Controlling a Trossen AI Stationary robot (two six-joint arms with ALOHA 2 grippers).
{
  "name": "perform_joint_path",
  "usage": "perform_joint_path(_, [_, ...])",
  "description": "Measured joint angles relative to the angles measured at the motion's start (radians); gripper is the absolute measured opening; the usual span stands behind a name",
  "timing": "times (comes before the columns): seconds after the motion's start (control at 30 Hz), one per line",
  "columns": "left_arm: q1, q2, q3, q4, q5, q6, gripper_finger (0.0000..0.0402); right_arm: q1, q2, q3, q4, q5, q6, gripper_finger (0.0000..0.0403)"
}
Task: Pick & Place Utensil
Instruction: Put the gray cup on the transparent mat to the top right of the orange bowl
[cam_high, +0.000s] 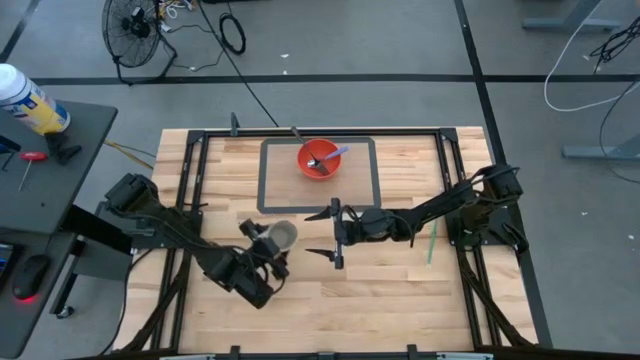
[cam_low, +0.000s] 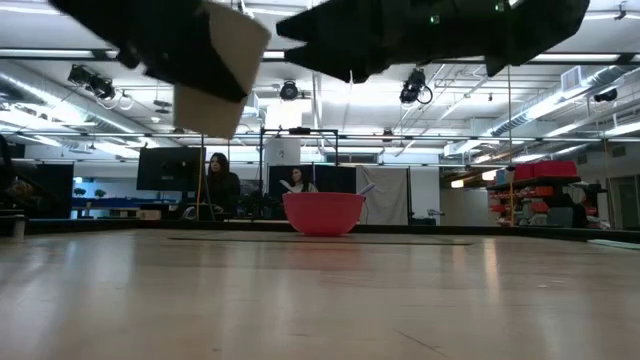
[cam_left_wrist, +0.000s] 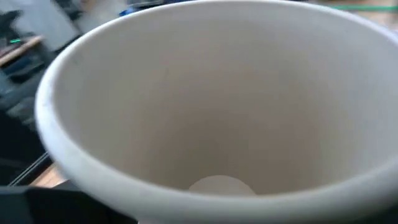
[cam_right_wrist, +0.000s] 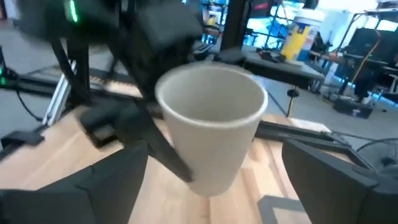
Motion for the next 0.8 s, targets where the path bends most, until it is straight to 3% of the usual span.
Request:
perform_joint_path(0.23, [0.053, 0.0, 0.012, 0.295, 0.184, 0.321, 0.0333, 0.001, 0.023, 0.0, 0.033, -0.094, -0.03, 0.0391])
perform_joint_path(0.5, [0.109, 0.0, 0.011, 0.447, 0.355, 0.482, 0.0333, 0.02, 0.023, -0.002, 0.017, -0.108, -0.081, 0.0385])
perform_joint_path(0.8, [0.168, 0.0, 0.011, 0.521, 0.443, 0.548, 0.0334, 0.018, 0.023, -0.002, 0.024, -0.133, -0.054, 0.0386])
